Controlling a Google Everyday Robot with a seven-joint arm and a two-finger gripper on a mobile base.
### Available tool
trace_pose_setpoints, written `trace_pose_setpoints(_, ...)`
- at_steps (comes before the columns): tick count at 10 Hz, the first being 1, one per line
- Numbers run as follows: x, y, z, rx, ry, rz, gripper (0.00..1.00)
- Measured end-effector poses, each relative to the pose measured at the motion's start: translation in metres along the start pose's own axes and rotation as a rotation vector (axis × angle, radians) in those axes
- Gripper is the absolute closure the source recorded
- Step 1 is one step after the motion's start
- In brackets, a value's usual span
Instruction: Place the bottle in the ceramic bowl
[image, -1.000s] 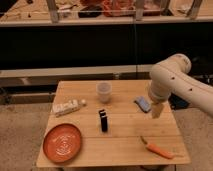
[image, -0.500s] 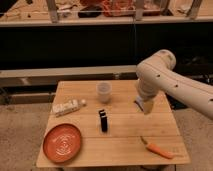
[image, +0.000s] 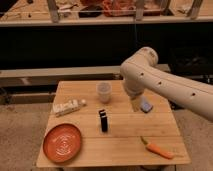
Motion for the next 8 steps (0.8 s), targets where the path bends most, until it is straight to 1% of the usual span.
trace_pose_setpoints(3,-0.040,-0.020,0.000,0.019,-0.022,-0.085,0.20)
trace_pose_setpoints(4,-0.050,-0.026,0.001,0.025,-0.028,-0.113,0.20)
trace_pose_setpoints(6,-0.056,-0.030,0.003,0.031,-0.037,-0.146,0.20)
trace_pose_setpoints(8,-0.079,-0.042,0.004,0.043,-0.058,-0.205,0.20)
